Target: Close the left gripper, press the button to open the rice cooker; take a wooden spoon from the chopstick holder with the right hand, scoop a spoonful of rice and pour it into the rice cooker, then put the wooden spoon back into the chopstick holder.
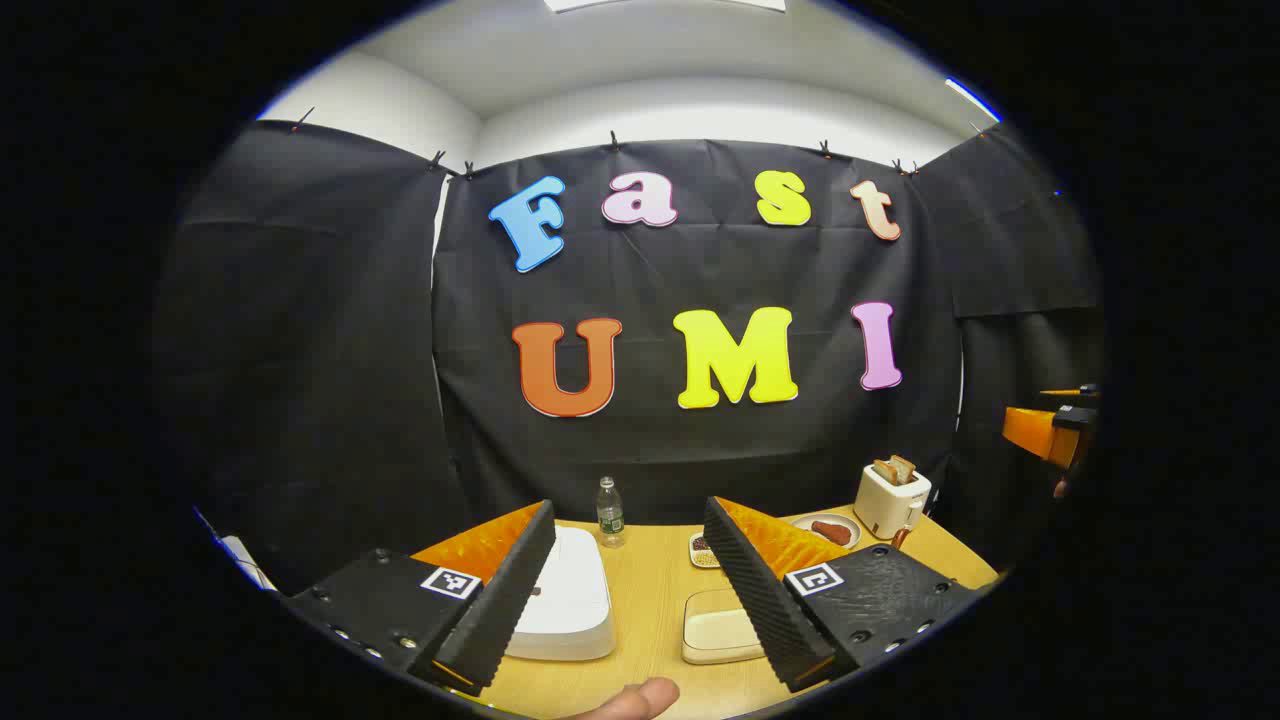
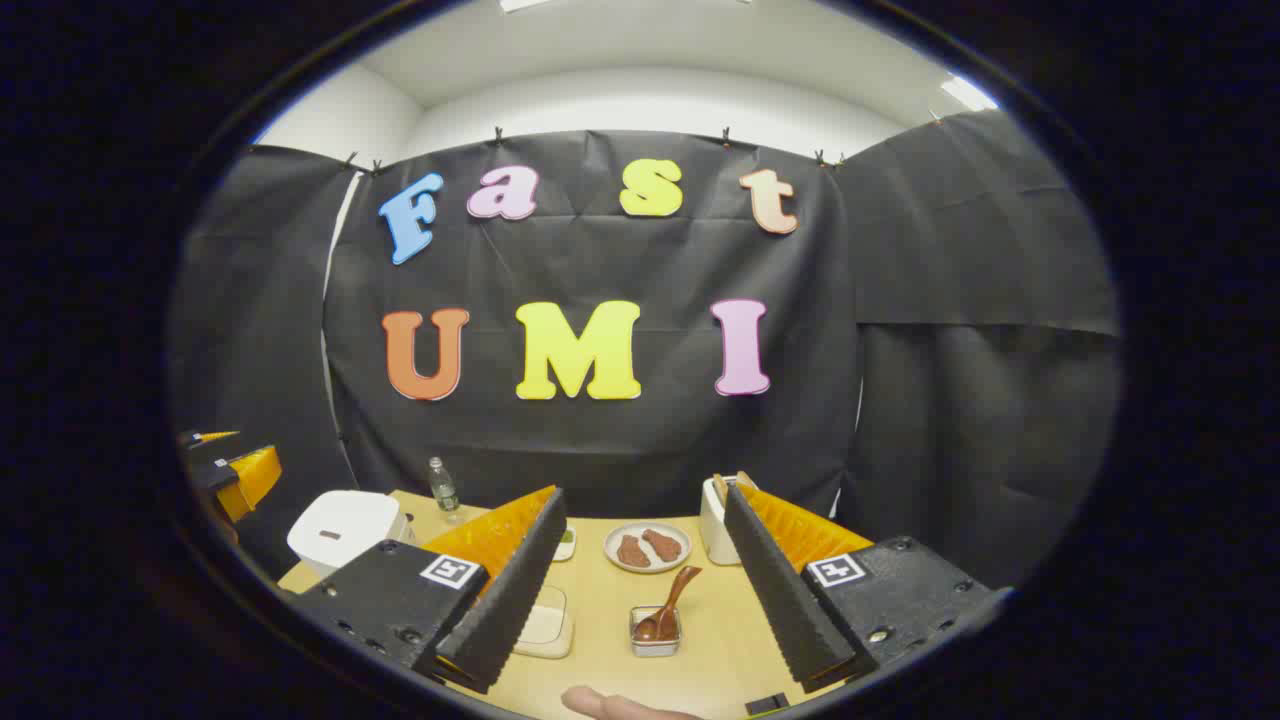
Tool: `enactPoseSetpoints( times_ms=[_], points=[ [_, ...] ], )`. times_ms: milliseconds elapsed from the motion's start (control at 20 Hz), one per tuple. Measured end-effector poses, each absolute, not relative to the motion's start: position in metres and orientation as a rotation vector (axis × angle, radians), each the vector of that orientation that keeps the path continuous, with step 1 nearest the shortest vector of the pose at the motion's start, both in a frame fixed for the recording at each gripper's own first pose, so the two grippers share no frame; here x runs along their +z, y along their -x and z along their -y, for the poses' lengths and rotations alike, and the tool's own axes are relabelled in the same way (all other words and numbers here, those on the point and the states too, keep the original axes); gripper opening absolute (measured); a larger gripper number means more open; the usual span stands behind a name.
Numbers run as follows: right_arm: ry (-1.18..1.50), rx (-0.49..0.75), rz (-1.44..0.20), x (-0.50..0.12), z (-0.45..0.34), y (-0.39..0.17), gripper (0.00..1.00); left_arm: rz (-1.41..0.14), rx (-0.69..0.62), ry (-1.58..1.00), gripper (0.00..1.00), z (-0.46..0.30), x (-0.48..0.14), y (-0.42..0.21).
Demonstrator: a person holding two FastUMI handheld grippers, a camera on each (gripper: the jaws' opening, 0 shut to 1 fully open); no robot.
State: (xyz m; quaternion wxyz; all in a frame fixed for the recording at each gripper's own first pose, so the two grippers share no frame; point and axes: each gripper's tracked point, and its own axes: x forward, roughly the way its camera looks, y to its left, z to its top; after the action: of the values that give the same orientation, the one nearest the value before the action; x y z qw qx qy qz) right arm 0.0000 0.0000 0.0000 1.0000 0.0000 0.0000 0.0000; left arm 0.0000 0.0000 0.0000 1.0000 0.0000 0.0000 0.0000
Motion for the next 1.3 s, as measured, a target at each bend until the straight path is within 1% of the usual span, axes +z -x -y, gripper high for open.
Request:
enactPoseSetpoints(
  times_ms=[550,1100,1250,1300],
  points=[
    [0.041,0.035,-0.024,-0.009,-0.004,0.001,1.0,-0.024,0.004,0.03,0.95,-0.011,-0.008,-0.002],
    [0.039,0.018,-0.046,-0.023,0.005,-0.001,1.0,-0.047,0.038,0.071,0.95,-0.042,-0.017,-0.012],
    [0.03,0.012,-0.048,-0.026,0.008,-0.002,1.0,-0.049,0.049,0.077,0.91,-0.054,-0.017,-0.019],
    [0.026,0.01,-0.05,-0.028,0.009,-0.002,1.0,-0.055,0.042,0.081,0.86,-0.054,-0.017,-0.02]
  ],
)
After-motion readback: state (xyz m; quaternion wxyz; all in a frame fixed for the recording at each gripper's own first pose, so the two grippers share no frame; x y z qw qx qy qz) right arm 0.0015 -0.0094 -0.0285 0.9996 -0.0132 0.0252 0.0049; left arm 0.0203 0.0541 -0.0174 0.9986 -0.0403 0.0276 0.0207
